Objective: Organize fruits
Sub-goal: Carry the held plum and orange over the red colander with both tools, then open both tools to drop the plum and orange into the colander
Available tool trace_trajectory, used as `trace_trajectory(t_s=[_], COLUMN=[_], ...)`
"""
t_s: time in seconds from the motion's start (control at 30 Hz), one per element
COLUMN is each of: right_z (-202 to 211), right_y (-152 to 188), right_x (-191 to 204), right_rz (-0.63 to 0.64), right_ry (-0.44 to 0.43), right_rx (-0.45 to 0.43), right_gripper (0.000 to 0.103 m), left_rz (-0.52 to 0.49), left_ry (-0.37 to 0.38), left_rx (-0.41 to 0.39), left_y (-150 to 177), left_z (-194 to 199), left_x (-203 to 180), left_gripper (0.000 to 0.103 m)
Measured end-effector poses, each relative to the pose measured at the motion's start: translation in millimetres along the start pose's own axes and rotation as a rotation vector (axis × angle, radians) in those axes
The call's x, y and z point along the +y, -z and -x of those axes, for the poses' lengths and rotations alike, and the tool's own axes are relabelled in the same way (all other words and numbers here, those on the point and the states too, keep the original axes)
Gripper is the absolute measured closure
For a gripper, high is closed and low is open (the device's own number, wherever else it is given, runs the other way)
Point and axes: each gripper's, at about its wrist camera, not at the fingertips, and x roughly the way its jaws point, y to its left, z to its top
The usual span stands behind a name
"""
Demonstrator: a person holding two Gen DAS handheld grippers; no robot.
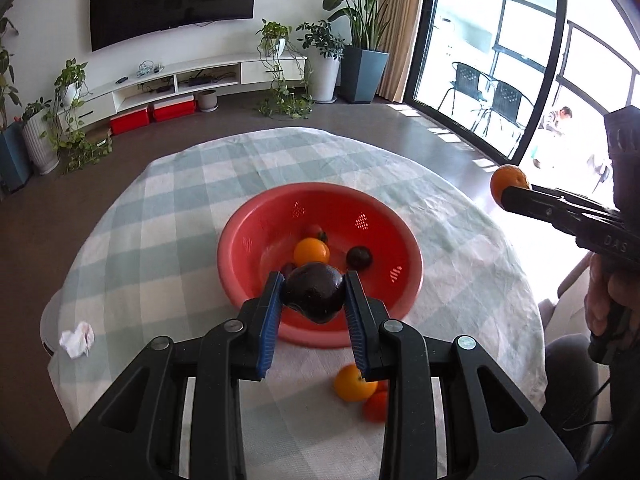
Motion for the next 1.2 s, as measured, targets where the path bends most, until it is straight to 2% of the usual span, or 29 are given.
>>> trace_trajectory(t_s=[0.1, 0.23, 0.3, 0.5, 0.87, 1.2], right_z=[-18.3, -56.3, -76.2, -124.5, -163.6, -178.5], right_y=[-18.4, -28.8, -28.6, -14.6, -1.9, 8.1], right_x=[16.7, 34.6, 40.1, 43.5, 42.3, 42.7], right_rz=[0.058, 0.116, 0.139, 0.180, 0.240, 0.285], right_ry=[-0.015, -0.018, -0.012, 0.031, 0.099, 0.131], right_rx=[0.016, 0.073, 0.109, 0.207, 0.299, 0.332], right_gripper=[0.064, 0.065, 0.064, 0.064, 0.064, 0.064], left_rz=[-0.011, 0.005, 0.013, 0.011, 0.010, -0.008], left_ry=[-0.007, -0.001, 0.020, 0.012, 0.010, 0.008], left_rx=[0.020, 0.046, 0.048, 0.065, 0.086, 0.094], left_y=[-19.1, -21.2, -18.5, -13.3, -6.3, -3.0], left_z=[-24.0, -53.8, -65.7, -90.4, -114.2, -123.2], left_x=[6.6, 14.9, 18.4, 21.9, 25.8, 22.1], left_gripper=[0.075, 0.075, 0.075, 0.075, 0.075, 0.075])
